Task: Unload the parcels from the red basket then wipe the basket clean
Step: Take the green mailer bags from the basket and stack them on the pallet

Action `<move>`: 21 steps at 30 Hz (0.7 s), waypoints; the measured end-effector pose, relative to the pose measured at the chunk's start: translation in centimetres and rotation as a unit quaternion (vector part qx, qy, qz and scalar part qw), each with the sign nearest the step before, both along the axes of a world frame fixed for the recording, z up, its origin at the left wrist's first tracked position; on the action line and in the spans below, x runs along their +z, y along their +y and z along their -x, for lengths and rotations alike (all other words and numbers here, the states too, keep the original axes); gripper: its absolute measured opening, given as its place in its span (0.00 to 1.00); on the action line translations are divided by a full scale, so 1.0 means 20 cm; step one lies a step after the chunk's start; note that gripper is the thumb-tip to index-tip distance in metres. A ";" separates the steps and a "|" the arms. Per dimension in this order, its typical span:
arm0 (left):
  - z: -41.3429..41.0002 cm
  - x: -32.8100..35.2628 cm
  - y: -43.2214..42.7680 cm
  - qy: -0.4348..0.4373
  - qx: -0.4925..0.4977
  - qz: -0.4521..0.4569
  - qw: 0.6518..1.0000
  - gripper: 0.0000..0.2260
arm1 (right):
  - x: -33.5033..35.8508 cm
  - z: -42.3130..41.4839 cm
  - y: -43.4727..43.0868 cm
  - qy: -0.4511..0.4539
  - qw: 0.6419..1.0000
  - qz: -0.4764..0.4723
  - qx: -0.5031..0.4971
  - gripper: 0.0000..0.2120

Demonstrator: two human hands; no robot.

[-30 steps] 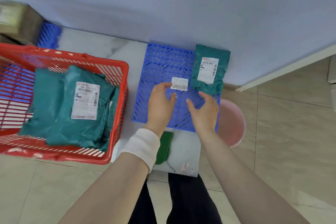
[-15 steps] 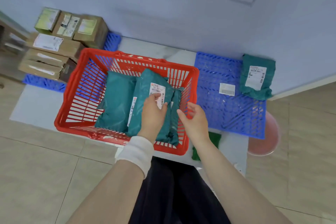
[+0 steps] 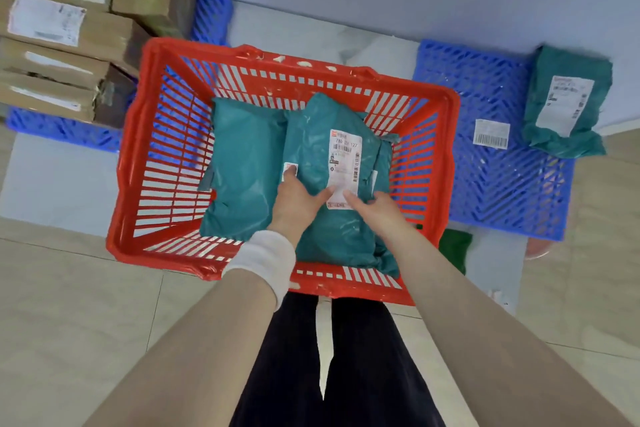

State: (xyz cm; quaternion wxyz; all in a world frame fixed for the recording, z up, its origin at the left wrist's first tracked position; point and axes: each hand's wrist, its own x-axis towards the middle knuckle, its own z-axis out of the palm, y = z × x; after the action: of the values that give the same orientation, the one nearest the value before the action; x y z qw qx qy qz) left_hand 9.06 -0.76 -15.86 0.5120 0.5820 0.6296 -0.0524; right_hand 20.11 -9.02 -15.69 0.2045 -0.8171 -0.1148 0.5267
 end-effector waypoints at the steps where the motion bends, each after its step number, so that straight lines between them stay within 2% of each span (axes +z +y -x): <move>1: 0.00 0.00 0.02 -0.008 0.001 0.002 1.000 0.32 | 0.00 0.01 0.02 -0.005 1.000 0.002 -0.003 0.23; 4: 0.03 0.02 0.05 -0.034 0.025 0.003 0.999 0.23 | 0.02 0.02 0.05 -0.021 0.999 -0.010 -0.031 0.22; 5: 0.05 0.04 0.07 -0.041 0.032 0.005 0.999 0.21 | 0.06 0.02 0.05 -0.025 0.999 -0.013 -0.045 0.26; 7: 0.07 0.12 0.09 -0.061 0.043 0.017 0.997 0.18 | 0.12 0.01 0.03 -0.044 0.995 -0.006 -0.085 0.41; 8: 0.08 0.16 0.10 -0.077 0.054 0.029 0.995 0.18 | 0.15 0.01 0.02 -0.049 0.994 -0.003 -0.101 0.42; 11: 0.12 0.31 0.11 -0.142 0.106 0.079 0.981 0.16 | 0.28 0.00 -0.04 0.001 0.986 -0.035 -0.161 0.26; 14: 0.13 0.44 0.08 -0.179 0.103 0.091 0.974 0.14 | 0.40 0.02 -0.10 0.079 0.972 -0.099 -0.199 0.17; 21: 0.01 0.59 -0.07 -0.219 0.062 0.076 0.971 0.11 | 0.54 -0.03 -0.29 -0.063 0.957 -0.164 -0.232 0.05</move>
State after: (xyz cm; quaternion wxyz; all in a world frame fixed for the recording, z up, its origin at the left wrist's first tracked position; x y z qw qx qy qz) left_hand 8.89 -2.25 -3.98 0.6822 0.4987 0.5313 0.0600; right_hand 20.80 -14.88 -4.91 0.4447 -0.8079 -0.0194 0.3862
